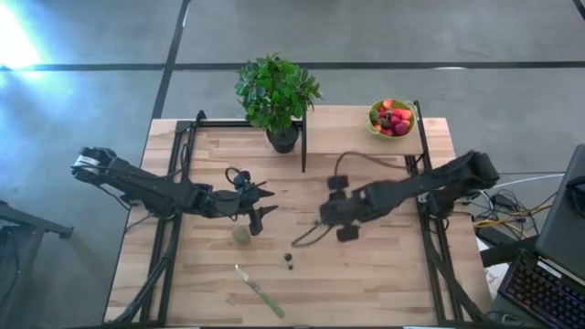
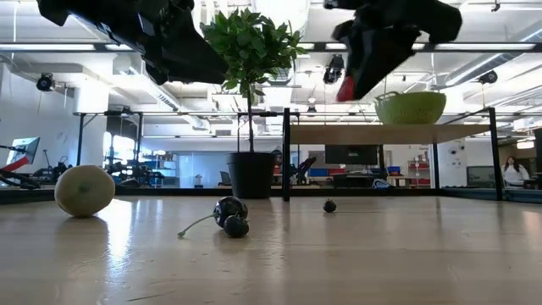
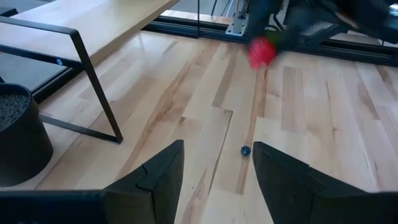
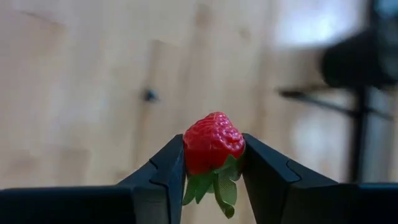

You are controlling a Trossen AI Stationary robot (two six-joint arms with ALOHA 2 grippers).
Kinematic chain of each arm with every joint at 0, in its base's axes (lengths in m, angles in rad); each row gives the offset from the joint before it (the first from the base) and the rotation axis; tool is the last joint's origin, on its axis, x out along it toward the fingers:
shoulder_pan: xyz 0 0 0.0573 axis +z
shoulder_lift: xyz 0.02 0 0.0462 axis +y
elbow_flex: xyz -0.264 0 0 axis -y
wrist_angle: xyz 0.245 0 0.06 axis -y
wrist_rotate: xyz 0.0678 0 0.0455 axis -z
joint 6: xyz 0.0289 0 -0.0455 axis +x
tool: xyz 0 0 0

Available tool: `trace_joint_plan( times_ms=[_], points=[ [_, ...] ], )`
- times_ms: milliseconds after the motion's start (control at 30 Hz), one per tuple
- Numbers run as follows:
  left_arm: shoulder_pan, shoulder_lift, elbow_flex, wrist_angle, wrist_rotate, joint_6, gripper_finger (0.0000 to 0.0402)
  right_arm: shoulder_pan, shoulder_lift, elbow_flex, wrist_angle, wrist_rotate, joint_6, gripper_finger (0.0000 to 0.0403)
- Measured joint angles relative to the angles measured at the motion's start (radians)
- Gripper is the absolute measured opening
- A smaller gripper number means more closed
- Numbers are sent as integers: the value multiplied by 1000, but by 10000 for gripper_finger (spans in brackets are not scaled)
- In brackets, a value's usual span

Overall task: Pick & Place Fruit
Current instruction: Put the strawberry into the green strainer bowl on the shelf

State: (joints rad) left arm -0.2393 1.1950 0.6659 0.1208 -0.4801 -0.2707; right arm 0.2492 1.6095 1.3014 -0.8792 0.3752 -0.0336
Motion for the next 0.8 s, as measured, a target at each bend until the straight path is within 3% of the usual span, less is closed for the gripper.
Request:
trace_joint_plan(
  times_ms=[267,567,800],
  points=[
    [0,0,-1,10,0,1,197,-147,-228,0,-180,127,29,137],
    [0,0,-1,11,0,2,197,-410,-476,0,-218,127,0,124],
    [0,0,-1,11,0,6,197,-637,-569,0,-238,111,-24,136]
  ],
)
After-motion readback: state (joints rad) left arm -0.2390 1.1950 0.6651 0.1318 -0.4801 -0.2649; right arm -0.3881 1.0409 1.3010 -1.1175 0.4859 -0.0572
